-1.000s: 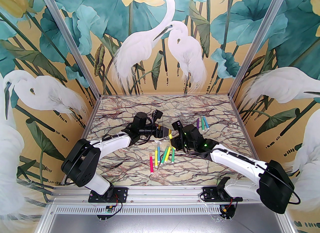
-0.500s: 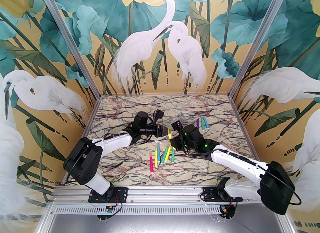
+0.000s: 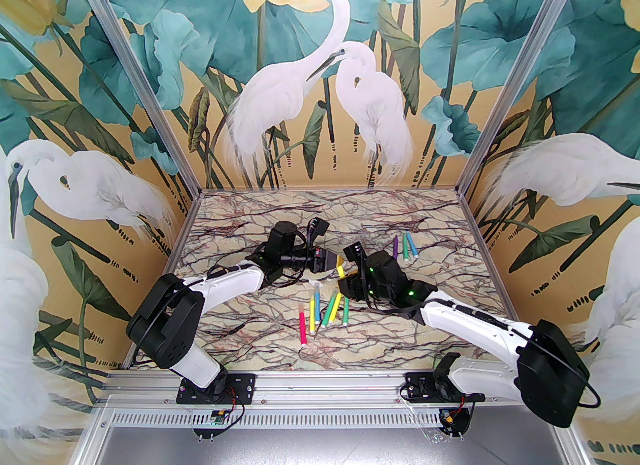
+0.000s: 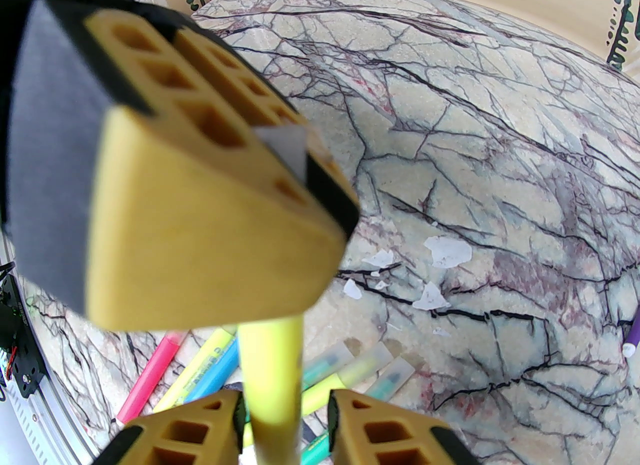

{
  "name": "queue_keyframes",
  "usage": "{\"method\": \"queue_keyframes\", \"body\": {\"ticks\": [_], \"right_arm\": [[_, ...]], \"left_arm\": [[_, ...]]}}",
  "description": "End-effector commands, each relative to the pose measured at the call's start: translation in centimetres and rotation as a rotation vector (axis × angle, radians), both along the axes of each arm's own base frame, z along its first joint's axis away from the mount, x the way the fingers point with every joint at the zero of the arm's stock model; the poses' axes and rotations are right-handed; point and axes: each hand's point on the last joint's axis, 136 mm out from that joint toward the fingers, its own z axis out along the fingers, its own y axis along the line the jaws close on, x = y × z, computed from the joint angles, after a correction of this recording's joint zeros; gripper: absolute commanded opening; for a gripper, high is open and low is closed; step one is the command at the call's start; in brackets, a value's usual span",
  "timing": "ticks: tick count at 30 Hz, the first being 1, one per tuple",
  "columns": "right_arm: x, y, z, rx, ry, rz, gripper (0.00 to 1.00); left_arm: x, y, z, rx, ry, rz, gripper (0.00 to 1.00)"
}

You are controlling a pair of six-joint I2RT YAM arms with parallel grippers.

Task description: Open the pen caps

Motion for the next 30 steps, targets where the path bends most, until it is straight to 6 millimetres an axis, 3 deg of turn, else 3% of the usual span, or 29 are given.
{"method": "queue_keyframes", "body": {"ticks": [1,17,24,30], "right_arm": [[0.4,0.4,-0.3,0.011,-0.002,-0.011,0.33],[-0.3,-0.5,-1.3,-0.036,0.001,-0.001,0.06],[-1.6,-2.2,-3.1,-0.11,0.055,-0.012,0.0],[-2.5,-2.9,-3.5,-0.125,0.062,-0.001,0.0]], "left_arm": [[0.1,-0.7,1.6,-0.048,-0.016,-0.034,0.06],[1.2,-0.8,1.7,-0.024,-0.014,0.004,0.0],[3.4,0.6,1.3,0.056,-0.008,0.119,0.0],[6.0,2.5,1.2,0.074,0.037,0.222,0.0]]}}
